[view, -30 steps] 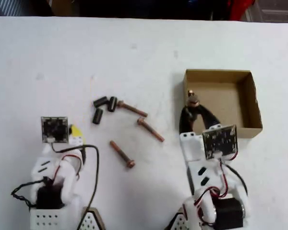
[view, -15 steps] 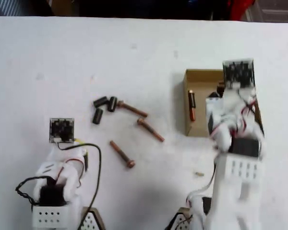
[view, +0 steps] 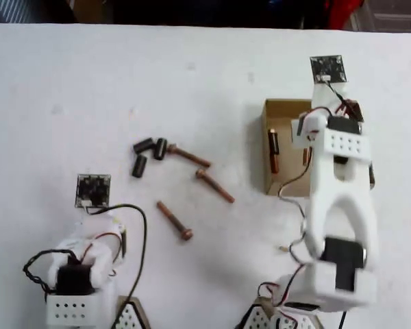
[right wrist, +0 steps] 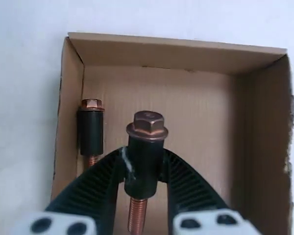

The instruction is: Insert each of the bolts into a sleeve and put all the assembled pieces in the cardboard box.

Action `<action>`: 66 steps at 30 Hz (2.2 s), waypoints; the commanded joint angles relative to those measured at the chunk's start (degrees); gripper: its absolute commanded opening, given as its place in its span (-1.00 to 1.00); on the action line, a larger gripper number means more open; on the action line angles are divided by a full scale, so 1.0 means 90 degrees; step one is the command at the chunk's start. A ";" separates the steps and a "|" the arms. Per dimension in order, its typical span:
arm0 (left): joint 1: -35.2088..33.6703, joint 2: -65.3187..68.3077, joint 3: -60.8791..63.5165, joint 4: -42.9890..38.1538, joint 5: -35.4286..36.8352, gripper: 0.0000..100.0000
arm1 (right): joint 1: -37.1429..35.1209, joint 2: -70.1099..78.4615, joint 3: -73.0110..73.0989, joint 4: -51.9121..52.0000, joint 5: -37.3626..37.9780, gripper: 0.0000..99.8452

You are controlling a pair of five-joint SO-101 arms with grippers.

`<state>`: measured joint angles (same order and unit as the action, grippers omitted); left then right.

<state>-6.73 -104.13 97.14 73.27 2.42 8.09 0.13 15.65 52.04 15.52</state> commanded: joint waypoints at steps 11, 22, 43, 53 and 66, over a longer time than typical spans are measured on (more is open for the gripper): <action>-0.0034 -0.0054 -0.0020 0.0029 -0.0049 -0.95 | -0.0444 0.2154 -0.1895 0.0640 0.0078 -0.96; -0.0034 -0.0054 -0.0020 0.0029 -0.0059 -0.95 | -0.0698 0.2720 -0.2129 0.0991 0.0059 -0.71; -0.0044 -0.0054 -0.0020 0.0029 -0.0059 -0.95 | -0.1197 0.2711 -0.7238 0.5026 0.0020 -0.79; -0.0054 -0.0054 -0.0020 0.0029 -0.0059 -0.95 | -0.2212 0.2593 -0.7902 0.5465 -0.0137 -0.79; -0.0054 -0.0054 -0.0020 0.0029 -0.0059 -0.95 | -0.3853 0.0523 -0.7668 0.5475 -0.0606 -0.79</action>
<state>-6.73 -104.13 97.14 73.27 2.42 -22.07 12.62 -53.01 98.64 10.68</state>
